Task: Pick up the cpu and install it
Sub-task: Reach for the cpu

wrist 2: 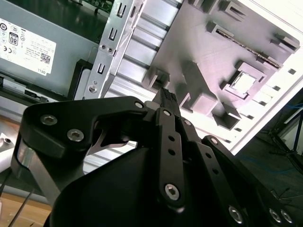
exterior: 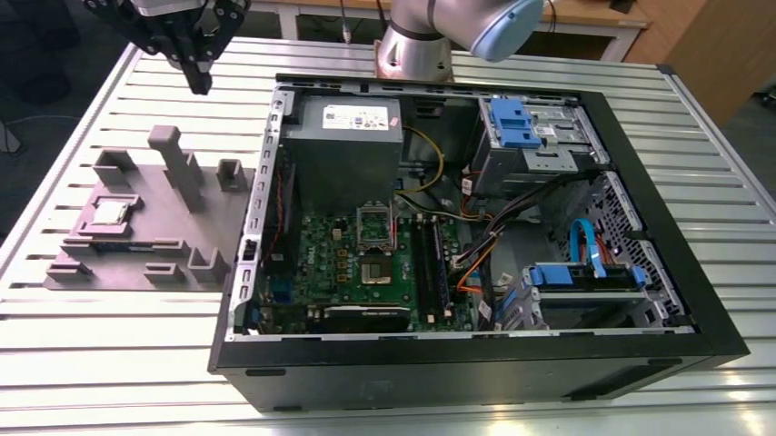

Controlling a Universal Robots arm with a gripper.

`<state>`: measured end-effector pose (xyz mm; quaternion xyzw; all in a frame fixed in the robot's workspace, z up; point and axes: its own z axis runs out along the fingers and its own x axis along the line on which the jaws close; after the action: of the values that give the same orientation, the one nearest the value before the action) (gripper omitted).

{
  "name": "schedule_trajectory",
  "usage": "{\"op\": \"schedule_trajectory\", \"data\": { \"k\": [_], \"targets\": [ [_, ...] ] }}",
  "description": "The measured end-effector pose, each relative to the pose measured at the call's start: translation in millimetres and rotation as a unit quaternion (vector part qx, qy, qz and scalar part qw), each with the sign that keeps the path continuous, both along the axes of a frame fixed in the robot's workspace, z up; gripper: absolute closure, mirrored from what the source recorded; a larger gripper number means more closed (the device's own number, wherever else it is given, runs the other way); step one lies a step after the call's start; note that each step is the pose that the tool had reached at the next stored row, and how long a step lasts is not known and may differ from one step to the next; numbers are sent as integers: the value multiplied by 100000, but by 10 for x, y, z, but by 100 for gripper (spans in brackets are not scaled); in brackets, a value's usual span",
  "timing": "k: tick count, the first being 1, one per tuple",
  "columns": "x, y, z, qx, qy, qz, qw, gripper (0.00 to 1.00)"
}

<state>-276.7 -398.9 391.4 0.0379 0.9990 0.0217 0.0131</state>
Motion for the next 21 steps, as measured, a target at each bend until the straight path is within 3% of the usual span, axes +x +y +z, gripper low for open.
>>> {"op": "schedule_trajectory", "data": {
  "k": [21],
  "targets": [
    [-109,0,-2,5,-1,1,100000,90]
  ]
}}
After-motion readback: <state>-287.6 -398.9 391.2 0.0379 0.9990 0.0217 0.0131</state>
